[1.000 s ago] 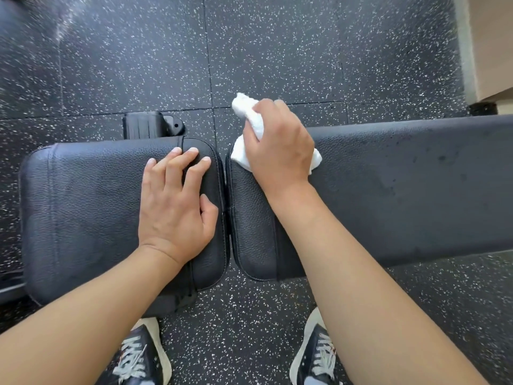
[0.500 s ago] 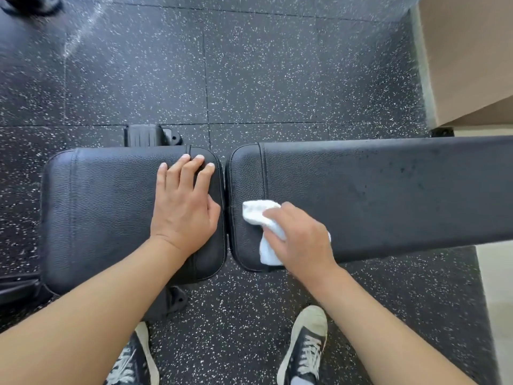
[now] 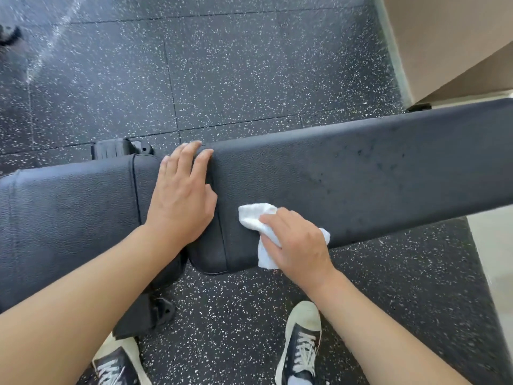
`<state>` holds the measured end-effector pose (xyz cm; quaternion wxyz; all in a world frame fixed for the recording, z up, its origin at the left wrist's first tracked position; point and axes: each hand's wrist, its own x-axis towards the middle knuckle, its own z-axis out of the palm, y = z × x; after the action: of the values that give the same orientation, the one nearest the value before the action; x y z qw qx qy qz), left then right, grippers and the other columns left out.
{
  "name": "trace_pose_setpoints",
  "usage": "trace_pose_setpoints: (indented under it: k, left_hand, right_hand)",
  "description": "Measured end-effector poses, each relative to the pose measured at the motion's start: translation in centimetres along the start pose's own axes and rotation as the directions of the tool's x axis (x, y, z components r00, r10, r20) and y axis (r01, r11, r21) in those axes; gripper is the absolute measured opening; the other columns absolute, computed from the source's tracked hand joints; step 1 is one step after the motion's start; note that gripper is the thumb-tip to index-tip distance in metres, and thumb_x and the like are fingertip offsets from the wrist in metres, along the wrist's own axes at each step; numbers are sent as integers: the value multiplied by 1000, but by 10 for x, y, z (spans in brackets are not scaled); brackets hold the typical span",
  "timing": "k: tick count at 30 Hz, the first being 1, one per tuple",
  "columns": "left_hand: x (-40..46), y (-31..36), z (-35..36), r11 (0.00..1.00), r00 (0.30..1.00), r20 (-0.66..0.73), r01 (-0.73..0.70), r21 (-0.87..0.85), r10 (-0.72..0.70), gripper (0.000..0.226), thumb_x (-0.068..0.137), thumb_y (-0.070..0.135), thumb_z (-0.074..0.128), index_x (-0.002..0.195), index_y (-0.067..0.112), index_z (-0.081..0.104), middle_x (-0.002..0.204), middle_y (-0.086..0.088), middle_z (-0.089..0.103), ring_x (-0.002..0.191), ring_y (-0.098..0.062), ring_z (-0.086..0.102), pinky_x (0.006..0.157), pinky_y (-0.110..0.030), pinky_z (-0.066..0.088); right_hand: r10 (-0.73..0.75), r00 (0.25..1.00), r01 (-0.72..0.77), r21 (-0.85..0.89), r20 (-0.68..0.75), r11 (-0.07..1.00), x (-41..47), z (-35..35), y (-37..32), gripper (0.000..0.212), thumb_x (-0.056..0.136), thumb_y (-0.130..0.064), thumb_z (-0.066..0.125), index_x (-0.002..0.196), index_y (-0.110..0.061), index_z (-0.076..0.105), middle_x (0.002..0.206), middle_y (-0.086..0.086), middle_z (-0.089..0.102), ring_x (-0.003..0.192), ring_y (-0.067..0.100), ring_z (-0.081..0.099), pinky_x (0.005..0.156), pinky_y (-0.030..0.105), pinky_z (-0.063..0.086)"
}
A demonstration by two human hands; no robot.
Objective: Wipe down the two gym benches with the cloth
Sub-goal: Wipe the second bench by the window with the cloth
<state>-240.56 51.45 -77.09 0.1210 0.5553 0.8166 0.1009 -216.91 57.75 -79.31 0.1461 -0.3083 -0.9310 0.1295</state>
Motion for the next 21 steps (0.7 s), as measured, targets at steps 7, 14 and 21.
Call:
trace_pose_setpoints:
  k: [7, 14, 21]
  left_hand:
    - [41, 74, 43, 954, 946, -122, 292, -74, -299, 51, 102, 31, 47, 151, 19, 46, 159, -3, 44, 152, -30, 31, 127, -63, 10]
    - [43, 76, 53, 952, 932, -198, 307, -12, -303, 52, 95, 34, 41, 145, 19, 48, 154, -5, 47, 147, -34, 36, 127, -61, 13]
    - [46, 69, 60, 951, 924, -240, 308, 4, -298, 56, 91, 33, 38, 143, 14, 50, 151, -14, 49, 142, -42, 41, 123, -64, 20]
  right_hand:
    - [492, 862, -488, 63, -118, 870, -30, -44, 110, 14, 93, -31, 55, 100, -26, 64, 90, -8, 56, 79, 16, 55, 61, 37, 47]
    - [521, 840, -508, 119, -150, 853, -9, -10, 30, 17, 87, -26, 62, 99, -15, 67, 89, 0, 60, 72, 23, 53, 57, 37, 43]
    - [406, 914, -399, 187, 0, 898, 19, 8, -21, 14, 84, -25, 65, 96, -17, 66, 89, 0, 60, 73, 22, 53, 60, 37, 45]
